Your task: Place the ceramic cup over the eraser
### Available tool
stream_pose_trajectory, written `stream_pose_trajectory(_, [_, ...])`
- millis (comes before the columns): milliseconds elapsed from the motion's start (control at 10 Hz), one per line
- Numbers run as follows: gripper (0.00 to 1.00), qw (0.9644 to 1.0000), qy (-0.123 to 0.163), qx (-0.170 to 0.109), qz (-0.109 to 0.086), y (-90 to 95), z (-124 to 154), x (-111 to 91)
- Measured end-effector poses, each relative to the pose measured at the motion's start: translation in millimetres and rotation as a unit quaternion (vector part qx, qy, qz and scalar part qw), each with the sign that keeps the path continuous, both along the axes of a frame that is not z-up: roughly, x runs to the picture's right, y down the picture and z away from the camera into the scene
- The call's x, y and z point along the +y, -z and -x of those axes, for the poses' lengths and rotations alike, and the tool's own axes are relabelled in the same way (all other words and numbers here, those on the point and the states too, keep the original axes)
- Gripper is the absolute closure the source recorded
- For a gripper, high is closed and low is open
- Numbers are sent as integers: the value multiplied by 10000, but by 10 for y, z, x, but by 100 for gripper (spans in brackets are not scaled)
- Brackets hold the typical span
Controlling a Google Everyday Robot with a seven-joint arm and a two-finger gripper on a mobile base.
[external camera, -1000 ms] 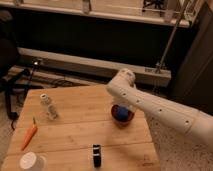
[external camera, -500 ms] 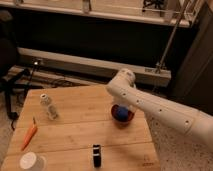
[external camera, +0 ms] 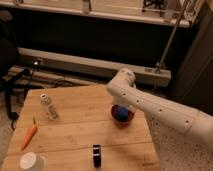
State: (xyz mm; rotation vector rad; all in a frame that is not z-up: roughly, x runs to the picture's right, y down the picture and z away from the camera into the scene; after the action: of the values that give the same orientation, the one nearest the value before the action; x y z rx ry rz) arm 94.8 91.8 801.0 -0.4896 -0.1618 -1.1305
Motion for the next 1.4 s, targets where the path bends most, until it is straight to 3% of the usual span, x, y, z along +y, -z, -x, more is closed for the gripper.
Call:
stream_pose_trajectory(300, [20,9985,412,-353,-78,283,400,-28])
stream_pose_trajectory(500, [20,9925,1005,-668,-187,669,837,3])
stream_pose_trajectory(700, [20,9816,1560,-1048,-329,1097,1267,96])
stream_pose_trajectory(1000, [20,9596,2247,-1636,-442,1577,1944,282])
stream_pose_trajectory(1300, [20,9324,2833,-2226,-285,1882,2673,566])
stream_pose_trajectory(1400, [20,9171,3131,-2462,-178,1982,2997,734])
